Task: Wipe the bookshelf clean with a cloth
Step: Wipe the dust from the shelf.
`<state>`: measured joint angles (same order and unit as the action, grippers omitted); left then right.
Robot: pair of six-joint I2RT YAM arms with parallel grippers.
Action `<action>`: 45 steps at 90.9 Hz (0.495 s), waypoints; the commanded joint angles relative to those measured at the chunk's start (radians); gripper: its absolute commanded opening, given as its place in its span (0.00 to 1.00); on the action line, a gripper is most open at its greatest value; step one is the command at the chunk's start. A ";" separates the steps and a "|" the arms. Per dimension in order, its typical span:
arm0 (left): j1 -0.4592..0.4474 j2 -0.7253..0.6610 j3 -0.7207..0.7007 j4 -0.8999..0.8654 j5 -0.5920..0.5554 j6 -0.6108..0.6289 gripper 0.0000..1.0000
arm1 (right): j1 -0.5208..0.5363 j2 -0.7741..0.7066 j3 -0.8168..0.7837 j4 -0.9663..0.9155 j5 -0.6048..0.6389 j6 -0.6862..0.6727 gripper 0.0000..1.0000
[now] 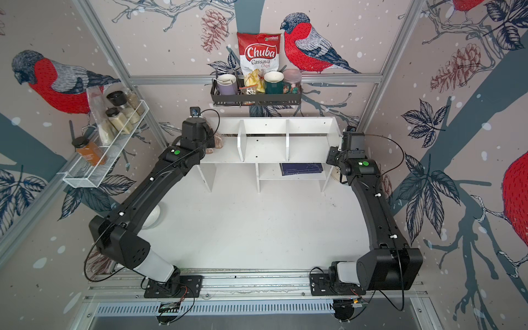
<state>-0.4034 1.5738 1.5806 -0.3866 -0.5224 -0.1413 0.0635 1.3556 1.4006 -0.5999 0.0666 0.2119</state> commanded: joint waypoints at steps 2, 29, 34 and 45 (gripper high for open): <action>-0.028 -0.046 -0.080 0.011 0.024 -0.013 0.00 | 0.001 0.005 0.002 0.015 -0.088 0.123 0.00; -0.097 -0.010 -0.164 0.095 0.117 -0.099 0.00 | 0.001 0.006 0.006 0.017 -0.097 0.127 0.00; -0.095 0.014 -0.115 0.097 0.141 -0.105 0.00 | 0.001 0.005 0.005 0.017 -0.100 0.125 0.00; -0.071 0.076 0.030 0.091 0.199 -0.143 0.00 | 0.000 0.000 -0.003 0.022 -0.100 0.121 0.00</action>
<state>-0.4942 1.6142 1.5135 -0.3290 -0.3965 -0.2337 0.0631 1.3582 1.4021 -0.5991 0.0669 0.2123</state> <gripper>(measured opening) 0.054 0.109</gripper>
